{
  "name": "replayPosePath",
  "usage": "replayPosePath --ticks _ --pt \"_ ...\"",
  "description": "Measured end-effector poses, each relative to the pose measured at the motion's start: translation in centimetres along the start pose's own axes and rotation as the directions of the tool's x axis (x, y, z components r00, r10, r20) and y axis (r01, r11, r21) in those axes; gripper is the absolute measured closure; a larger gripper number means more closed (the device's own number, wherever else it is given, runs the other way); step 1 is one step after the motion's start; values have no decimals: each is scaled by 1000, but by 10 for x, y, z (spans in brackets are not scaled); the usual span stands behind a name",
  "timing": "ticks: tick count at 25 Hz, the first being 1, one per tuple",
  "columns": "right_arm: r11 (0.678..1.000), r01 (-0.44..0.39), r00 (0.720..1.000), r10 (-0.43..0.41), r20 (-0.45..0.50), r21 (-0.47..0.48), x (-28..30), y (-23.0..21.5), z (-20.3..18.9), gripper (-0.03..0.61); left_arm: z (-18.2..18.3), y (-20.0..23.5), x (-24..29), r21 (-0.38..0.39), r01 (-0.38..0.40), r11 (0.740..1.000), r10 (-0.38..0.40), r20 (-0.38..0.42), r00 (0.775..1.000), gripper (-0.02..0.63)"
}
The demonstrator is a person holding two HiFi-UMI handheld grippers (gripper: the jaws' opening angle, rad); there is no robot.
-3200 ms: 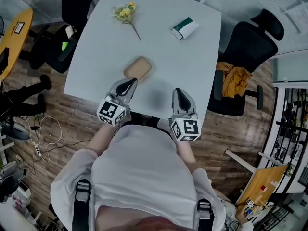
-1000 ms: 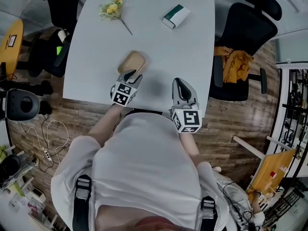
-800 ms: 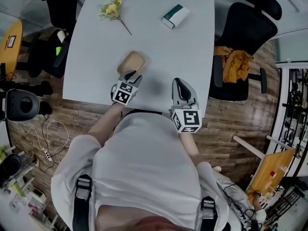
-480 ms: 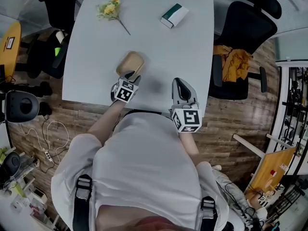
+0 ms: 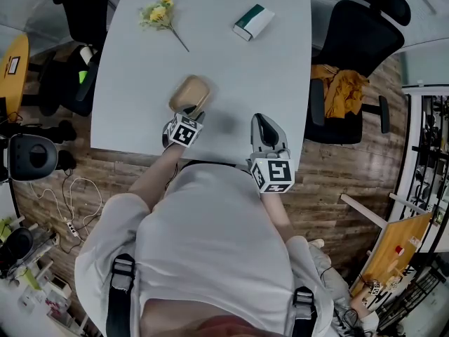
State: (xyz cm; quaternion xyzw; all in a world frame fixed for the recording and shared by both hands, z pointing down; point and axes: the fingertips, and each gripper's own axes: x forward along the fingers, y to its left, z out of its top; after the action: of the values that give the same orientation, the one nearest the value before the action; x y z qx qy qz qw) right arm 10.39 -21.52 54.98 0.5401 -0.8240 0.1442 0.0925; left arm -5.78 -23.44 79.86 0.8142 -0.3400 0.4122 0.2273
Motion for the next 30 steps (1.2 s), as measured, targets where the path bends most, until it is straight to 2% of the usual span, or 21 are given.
replayPosePath --ticks 10,22,28,30 --pt "1000 10 1000 -10 -2 19 1 -6 -2 558 -5 2 7 1 -2 1000 3 -31 1000 483" --pt "1000 10 1000 -10 -8 20 1 -5 -4 558 -6 11 8 32 -48 998 48 -21 999 545" --pt "1000 13 1000 -13 -12 22 0 -6 -3 558 -7 14 9 46 -65 997 66 -22 998 552" --pt "1000 13 1000 -13 -12 23 0 -6 -3 558 -8 14 10 51 -72 996 74 -26 997 584"
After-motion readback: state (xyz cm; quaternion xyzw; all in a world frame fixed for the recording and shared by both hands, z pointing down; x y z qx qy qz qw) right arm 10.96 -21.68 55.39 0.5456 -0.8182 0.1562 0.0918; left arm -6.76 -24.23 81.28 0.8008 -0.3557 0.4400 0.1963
